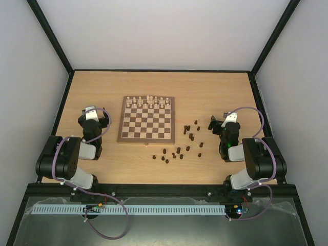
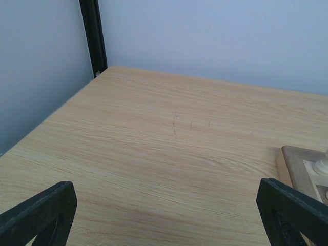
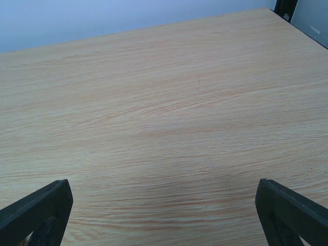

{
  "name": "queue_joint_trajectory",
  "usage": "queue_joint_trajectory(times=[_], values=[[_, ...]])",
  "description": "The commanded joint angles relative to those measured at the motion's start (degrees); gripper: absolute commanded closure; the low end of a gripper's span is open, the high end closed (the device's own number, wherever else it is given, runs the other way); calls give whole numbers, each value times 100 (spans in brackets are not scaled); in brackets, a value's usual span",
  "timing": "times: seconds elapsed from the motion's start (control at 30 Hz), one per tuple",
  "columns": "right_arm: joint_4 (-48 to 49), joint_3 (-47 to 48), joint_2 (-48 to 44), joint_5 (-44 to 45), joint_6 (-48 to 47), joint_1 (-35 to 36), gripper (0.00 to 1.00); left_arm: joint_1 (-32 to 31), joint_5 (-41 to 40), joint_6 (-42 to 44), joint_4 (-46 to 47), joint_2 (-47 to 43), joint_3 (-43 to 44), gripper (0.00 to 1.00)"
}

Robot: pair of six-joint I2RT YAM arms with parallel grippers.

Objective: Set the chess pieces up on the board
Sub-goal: Pick up the chess piece at the center of the board.

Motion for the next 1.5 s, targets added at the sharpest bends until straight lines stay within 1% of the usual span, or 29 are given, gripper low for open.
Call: queue_joint_trajectory(times=[0.0,0.53,0.63,0.7,0.77,0.83,0.87,0.93,1.0,1.1,1.17,1.27,1.3,1.37,1.43,1.47], values=[[221,103,22,-2,-50,-30,1,37,67,7,316,14,-47,1],[253,83,12,-3,-46,-34,1,33,22,-6,320,-12,-49,1],[267,74,-20,-16,-70,-30,1,12,-144,-46,-505,-367,249,1],[-223,269,-190,-358,-228,-30,1,11,-199,-105,-1336,-690,552,1],[-1148,650,-512,-672,-356,-19,1,11,-193,-180,-1964,-1042,752,1],[-1900,1035,-840,-927,-411,9,2,11,-198,-498,-2612,-1436,944,1],[-2224,1197,-1014,-1007,-260,13,2,7,-76,-730,-2857,-1599,1054,1],[-3200,1801,-1458,-1160,245,14,1,-65,269,-995,-3159,-1837,1268,1],[-4158,2417,-1737,-1621,627,18,1,-264,311,-1069,-3813,-1956,1760,1],[-5313,3197,-2079,-2313,1123,30,2,-645,121,-1061,-5300,-1945,3019,1],[-5653,3428,-2367,-2582,1496,47,1,-922,-14,-1145,-6081,-1891,3853,1],[-6058,3729,-2699,-3081,1549,49,2,-1190,218,-1316,-6740,-1895,4630,1],[-6252,3851,-2749,-3135,1647,49,1,-1252,295,-1441,-6892,-1949,4793,1],[-6989,4256,-2723,-2839,1921,45,1,-1416,352,-1749,-7013,-2095,4894,1],[-7768,4531,-2713,-2291,2207,41,1,-1446,814,-2035,-7088,-2258,4876,1],[-7897,4494,-2806,-2095,2415,40,1,-1441,1019,-2130,-7161,-2333,4833,1]])
